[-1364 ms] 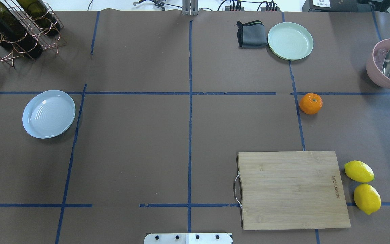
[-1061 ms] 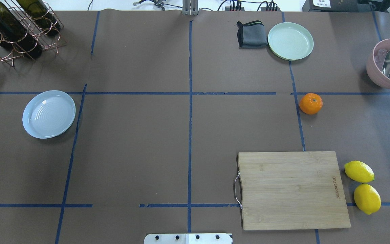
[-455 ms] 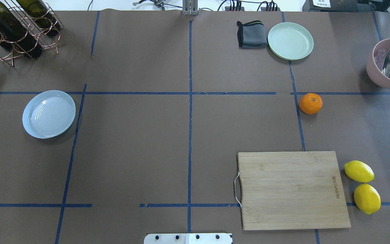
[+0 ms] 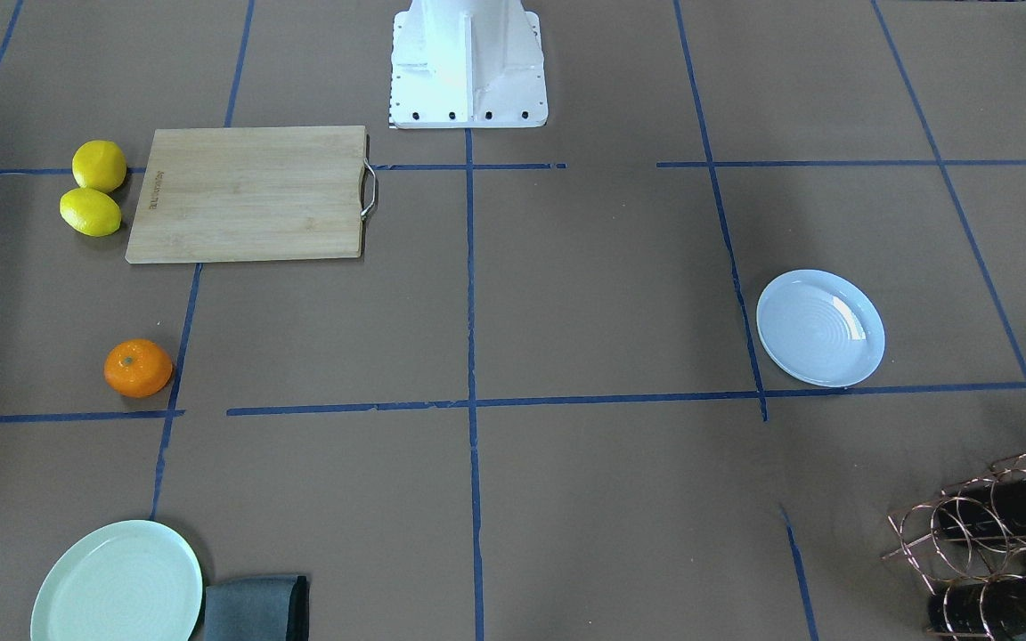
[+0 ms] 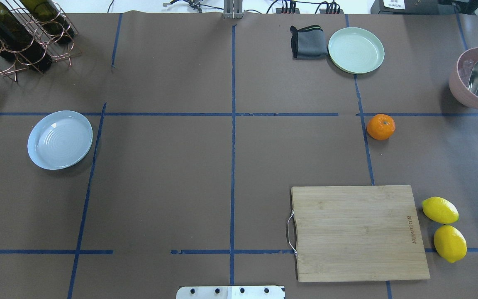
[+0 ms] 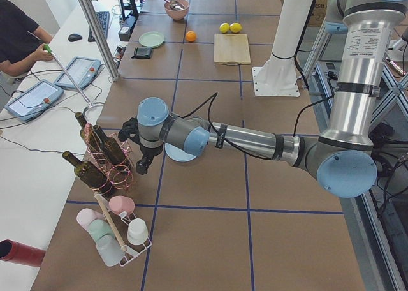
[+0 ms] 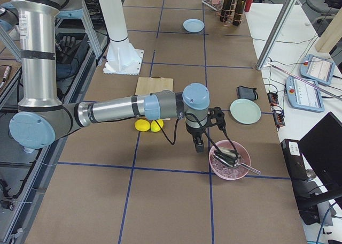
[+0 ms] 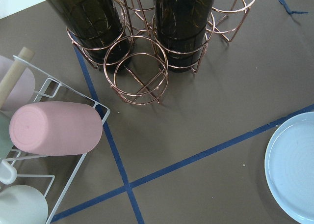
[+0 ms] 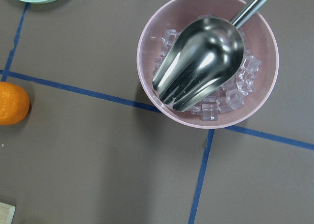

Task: Pick orange to plate

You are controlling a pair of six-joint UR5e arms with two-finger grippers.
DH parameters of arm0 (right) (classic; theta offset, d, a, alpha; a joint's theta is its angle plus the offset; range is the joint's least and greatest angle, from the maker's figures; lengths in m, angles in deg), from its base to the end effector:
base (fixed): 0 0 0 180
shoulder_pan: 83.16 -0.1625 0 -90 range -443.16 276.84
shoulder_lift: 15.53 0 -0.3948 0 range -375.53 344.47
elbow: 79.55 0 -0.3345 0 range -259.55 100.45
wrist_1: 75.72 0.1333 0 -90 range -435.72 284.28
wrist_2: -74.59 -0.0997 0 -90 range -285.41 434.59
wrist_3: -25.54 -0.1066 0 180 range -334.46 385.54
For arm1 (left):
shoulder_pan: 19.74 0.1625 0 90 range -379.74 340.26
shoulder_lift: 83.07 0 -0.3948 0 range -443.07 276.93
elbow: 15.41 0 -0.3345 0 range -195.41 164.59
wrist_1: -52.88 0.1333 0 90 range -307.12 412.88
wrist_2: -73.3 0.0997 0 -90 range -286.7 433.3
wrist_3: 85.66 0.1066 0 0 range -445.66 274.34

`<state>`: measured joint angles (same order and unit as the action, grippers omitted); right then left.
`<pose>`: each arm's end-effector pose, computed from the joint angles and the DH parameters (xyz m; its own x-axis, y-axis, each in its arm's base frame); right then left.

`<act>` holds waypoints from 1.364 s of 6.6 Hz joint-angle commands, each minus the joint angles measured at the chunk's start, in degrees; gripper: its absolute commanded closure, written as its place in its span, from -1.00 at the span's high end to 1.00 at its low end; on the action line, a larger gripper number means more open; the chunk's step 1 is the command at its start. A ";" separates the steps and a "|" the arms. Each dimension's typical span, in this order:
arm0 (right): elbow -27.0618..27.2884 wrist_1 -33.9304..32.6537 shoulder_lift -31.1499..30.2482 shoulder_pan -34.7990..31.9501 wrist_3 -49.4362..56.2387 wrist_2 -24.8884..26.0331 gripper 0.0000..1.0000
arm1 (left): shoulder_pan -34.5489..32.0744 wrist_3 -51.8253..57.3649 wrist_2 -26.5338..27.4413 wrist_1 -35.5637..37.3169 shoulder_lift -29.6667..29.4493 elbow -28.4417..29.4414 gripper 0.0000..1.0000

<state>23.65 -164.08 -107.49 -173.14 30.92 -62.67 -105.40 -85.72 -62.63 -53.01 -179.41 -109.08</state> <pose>0.0549 -0.4279 0.5402 0.6756 -0.2546 0.6919 0.0640 0.9552 0.2891 -0.0191 -0.4979 0.5199 0.6699 0.3646 -0.6468 -0.0674 0.8974 0.4361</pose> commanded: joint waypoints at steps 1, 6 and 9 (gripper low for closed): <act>-2.29 1.52 0.20 0.07 -4.63 -0.63 1.00 | 3.45 -3.44 -0.21 -2.99 0.18 -0.28 1.00; -1.96 3.28 -3.58 0.33 -5.38 -4.86 1.00 | 18.01 -28.59 1.19 -23.14 0.18 9.01 1.00; -1.78 3.80 -3.57 1.12 -5.55 -5.38 1.00 | 28.06 -42.81 10.85 -29.02 1.67 9.38 1.00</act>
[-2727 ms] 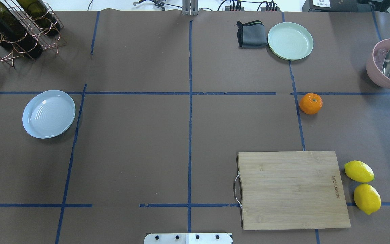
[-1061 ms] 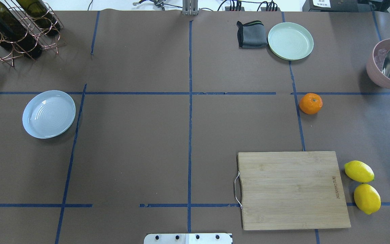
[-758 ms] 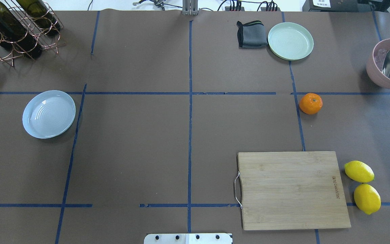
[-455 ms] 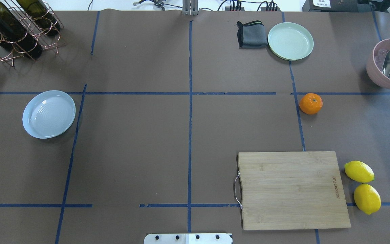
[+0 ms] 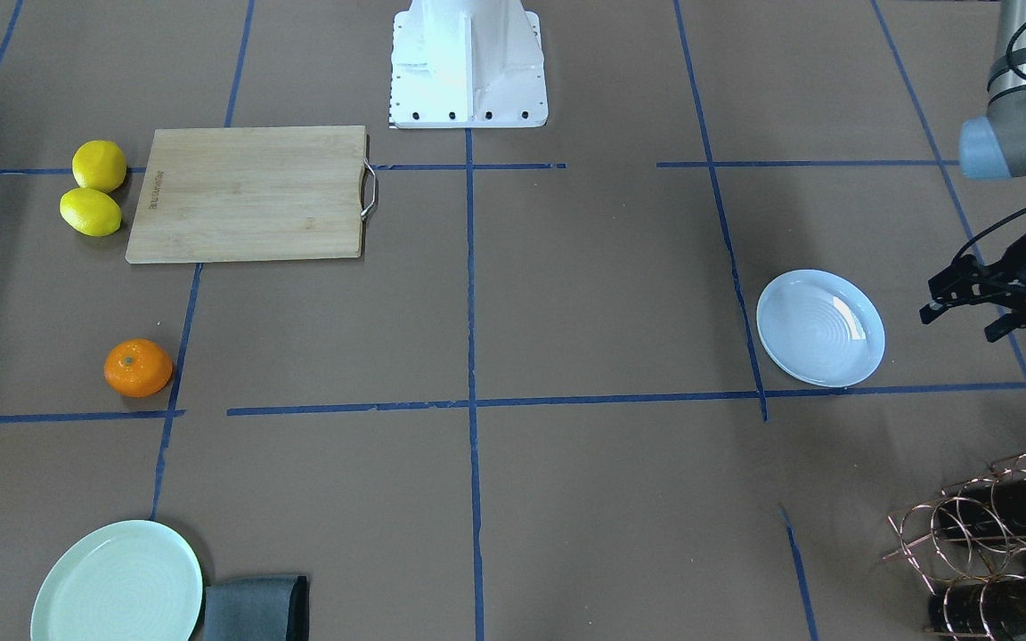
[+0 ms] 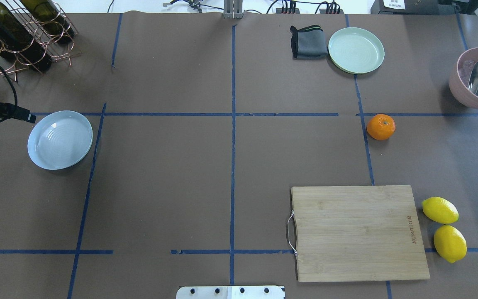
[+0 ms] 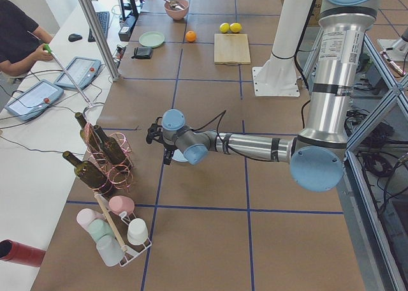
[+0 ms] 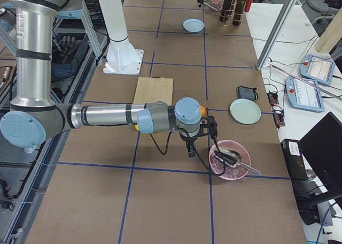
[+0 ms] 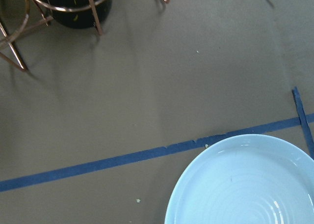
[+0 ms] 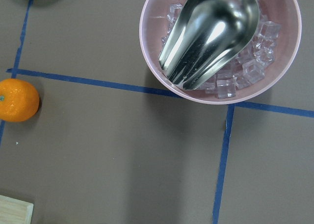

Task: Pick orange to plate
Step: 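Move the left gripper to the light blue plate while the right gripper approaches the orange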

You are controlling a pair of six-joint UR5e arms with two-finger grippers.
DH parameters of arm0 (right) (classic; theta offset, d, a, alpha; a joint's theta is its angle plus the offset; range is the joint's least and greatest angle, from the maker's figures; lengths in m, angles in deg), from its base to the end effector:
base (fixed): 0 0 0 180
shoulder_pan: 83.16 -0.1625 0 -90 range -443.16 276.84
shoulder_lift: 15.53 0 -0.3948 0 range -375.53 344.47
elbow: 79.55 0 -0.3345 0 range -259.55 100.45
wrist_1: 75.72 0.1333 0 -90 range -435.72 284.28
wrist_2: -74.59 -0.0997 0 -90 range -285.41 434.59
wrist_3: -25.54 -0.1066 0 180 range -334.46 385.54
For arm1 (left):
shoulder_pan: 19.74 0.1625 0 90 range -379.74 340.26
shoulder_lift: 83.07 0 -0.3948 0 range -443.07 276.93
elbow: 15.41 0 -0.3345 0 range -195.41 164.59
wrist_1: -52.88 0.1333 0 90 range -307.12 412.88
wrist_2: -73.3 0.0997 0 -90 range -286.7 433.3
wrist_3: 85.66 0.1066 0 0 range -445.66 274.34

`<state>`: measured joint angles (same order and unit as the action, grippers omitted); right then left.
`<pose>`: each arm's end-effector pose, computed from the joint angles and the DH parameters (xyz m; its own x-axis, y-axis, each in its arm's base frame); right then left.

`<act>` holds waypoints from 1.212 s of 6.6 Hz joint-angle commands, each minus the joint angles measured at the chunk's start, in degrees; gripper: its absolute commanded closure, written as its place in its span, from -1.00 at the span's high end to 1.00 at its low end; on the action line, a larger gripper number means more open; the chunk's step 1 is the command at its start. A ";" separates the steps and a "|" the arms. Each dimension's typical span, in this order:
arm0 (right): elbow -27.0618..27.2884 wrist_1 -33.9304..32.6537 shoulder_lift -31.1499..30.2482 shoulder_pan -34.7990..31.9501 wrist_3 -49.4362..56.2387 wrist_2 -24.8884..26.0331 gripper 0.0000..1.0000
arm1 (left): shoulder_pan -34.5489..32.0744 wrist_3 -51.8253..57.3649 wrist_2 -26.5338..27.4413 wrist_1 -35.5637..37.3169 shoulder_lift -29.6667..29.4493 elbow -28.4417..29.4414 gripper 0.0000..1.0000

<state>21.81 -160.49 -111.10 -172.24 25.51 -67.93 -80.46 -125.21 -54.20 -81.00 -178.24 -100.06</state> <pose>0.0422 -0.4055 0.5663 0.6060 -0.1609 0.7790 0.0154 0.9815 0.1907 0.1852 -0.4701 0.5490 0.6001 0.1805 -0.7793 0.0370 0.9669 0.2525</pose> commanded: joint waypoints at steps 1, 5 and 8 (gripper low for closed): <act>0.07 0.14 0.38 0.40 -0.15 -0.04 1.00 | 4.88 -3.77 4.35 -0.77 0.51 0.36 1.00; 0.33 0.48 0.47 0.41 -3.72 -1.87 1.00 | 5.43 -3.42 4.37 -0.50 -0.10 3.78 0.96; 1.12 0.49 0.64 0.41 -4.45 -2.14 1.00 | 5.34 -3.51 4.19 -0.50 0.33 3.27 -0.51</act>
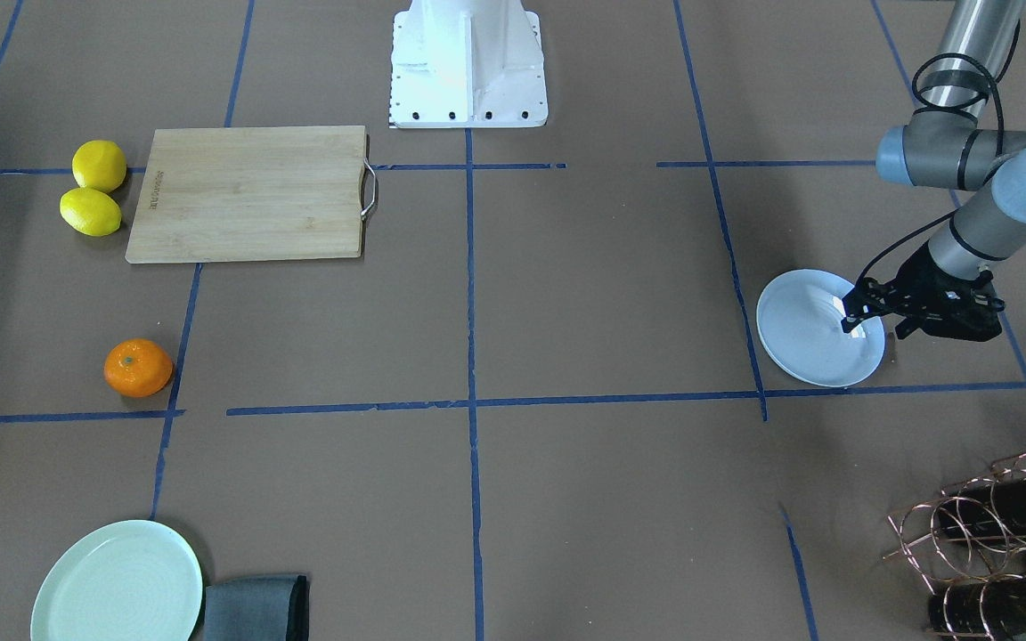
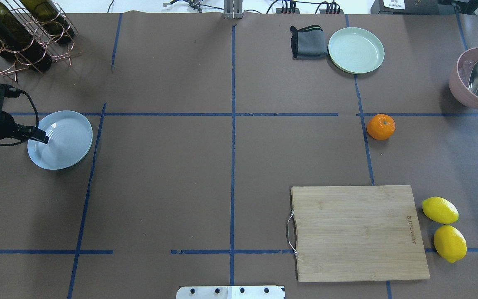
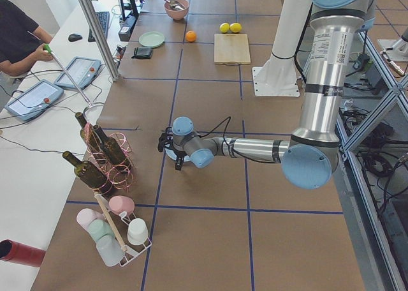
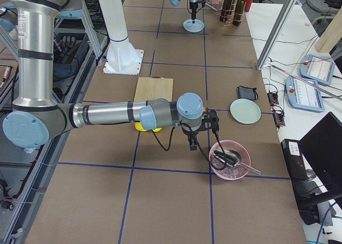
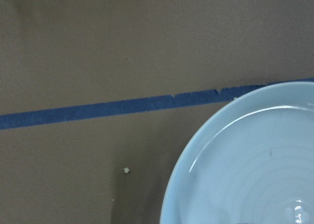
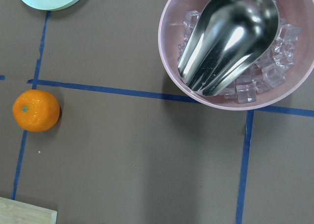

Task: Pick orange to plate
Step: 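Move the left gripper to the light blue plate while the right gripper approaches the orange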

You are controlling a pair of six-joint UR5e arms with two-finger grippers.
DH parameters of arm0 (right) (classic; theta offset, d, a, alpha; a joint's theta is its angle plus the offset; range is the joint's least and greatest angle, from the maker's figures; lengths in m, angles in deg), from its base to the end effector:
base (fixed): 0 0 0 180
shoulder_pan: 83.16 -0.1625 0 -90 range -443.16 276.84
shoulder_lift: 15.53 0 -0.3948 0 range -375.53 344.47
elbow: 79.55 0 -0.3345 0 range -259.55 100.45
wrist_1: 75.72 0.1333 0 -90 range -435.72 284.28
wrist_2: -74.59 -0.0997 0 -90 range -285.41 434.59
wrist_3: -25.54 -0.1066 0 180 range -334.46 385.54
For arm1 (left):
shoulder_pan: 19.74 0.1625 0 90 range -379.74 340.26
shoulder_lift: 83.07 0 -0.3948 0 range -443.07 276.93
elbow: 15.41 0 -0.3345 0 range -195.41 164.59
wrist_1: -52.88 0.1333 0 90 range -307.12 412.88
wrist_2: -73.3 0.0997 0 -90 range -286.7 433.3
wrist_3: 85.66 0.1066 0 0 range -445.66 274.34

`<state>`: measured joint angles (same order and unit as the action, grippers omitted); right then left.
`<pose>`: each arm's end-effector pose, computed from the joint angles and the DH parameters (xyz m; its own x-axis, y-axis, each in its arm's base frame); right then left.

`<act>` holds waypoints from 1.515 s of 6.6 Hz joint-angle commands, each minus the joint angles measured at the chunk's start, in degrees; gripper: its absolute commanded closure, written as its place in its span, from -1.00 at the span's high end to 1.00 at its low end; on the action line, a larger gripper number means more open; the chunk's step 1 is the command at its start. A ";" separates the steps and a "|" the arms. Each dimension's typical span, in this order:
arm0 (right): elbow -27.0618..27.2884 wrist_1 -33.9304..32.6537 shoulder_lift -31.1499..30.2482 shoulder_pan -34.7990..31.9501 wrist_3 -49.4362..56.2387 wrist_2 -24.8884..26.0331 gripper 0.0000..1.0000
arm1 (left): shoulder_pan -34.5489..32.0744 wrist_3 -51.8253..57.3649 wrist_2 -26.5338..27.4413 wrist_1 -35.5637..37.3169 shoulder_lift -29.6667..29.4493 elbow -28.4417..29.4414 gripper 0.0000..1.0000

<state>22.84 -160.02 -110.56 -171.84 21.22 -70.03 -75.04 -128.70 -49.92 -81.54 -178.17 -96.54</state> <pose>0.0370 -0.4092 0.5505 0.5747 -0.1236 0.8090 -0.0209 0.9860 0.1655 0.2245 -0.4559 0.5804 0.6490 0.1368 -0.7484 0.0151 0.9812 0.1924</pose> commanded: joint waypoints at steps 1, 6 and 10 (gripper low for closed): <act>0.09 -0.16 0.37 0.09 -0.08 -0.05 1.00 | -0.16 0.24 -0.61 0.04 0.53 -1.04 -0.95; 0.09 0.44 4.40 6.29 -12.58 1.00 1.00 | -8.13 0.15 -14.82 7.28 -0.68 -5.78 -1.00; -0.43 11.75 11.00 25.35 -39.91 14.84 1.00 | -6.43 -17.35 -14.42 24.13 -18.42 -9.05 -1.00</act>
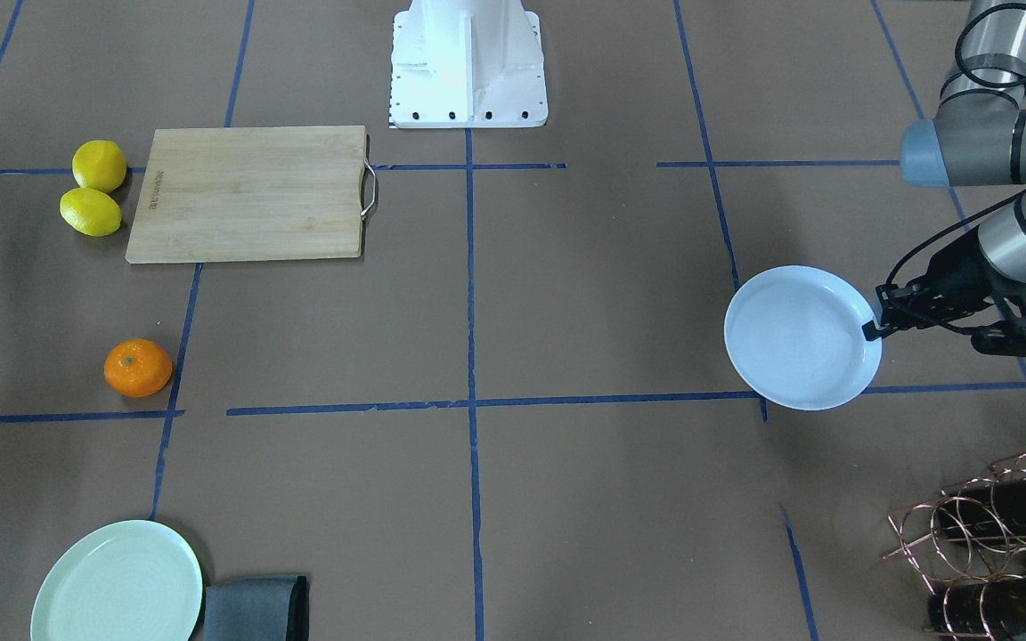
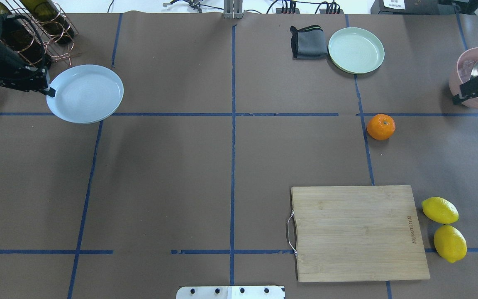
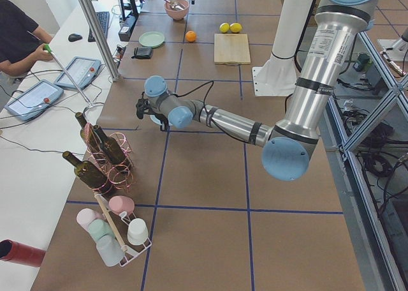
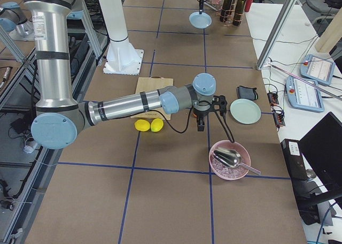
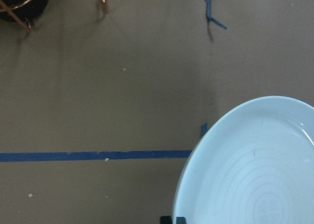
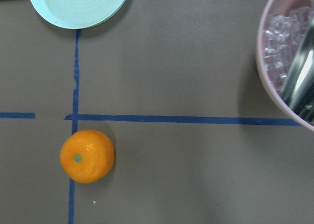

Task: Pick orange to plate
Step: 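Move the left gripper to the light blue plate while the right gripper approaches the orange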

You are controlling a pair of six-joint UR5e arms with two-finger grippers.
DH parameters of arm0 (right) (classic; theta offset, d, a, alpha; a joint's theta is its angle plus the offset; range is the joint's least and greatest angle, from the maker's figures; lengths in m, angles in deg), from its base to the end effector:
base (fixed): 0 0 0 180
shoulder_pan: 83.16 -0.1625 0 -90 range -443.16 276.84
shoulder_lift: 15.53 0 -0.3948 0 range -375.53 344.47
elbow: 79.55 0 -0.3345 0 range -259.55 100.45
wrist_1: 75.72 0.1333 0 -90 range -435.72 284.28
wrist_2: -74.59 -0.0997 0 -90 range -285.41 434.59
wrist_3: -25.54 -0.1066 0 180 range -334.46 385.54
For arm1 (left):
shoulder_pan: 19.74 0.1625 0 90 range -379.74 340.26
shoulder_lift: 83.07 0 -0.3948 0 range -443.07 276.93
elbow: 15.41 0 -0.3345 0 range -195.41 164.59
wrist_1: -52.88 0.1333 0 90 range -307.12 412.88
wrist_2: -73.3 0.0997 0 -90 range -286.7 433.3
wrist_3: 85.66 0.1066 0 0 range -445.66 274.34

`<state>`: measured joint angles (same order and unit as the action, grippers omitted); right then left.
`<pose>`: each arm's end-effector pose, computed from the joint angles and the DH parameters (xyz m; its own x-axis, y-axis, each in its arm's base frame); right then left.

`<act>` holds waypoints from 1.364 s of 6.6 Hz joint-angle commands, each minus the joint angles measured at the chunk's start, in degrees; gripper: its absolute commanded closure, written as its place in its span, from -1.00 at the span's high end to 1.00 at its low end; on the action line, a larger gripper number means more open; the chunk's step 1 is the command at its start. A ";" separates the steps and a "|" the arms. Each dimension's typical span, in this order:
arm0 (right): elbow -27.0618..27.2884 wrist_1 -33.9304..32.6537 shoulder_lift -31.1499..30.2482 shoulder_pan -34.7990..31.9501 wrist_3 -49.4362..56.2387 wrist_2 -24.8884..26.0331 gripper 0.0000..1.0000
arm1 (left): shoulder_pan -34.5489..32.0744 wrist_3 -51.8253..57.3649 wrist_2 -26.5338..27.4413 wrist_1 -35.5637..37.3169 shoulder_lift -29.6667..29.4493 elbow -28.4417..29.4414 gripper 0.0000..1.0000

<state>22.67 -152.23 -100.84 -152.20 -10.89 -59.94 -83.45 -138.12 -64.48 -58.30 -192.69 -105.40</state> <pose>-0.1159 -0.4662 0.4738 0.6167 0.0065 0.7872 -0.0717 0.9963 0.0480 0.2037 -0.5351 0.4112 0.5024 -0.0926 -0.8596 0.1035 0.9935 -0.0465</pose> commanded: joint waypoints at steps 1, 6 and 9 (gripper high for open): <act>-1.32 7.48 1.38 9.77 -10.74 8.90 1.00 | 7.14 -16.79 1.89 0.54 -7.33 0.17 -1.00; -9.85 11.65 7.26 16.40 -15.08 14.83 1.00 | 25.36 -38.13 22.36 -13.27 -14.20 7.01 -1.00; -10.73 11.56 8.32 16.40 -15.08 14.83 1.00 | 27.49 -38.67 24.67 -13.70 -15.87 7.99 -1.00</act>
<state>12.17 -140.64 -92.77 -135.82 -25.97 -45.13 -56.37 -176.54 -40.42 -71.81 -207.51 -97.59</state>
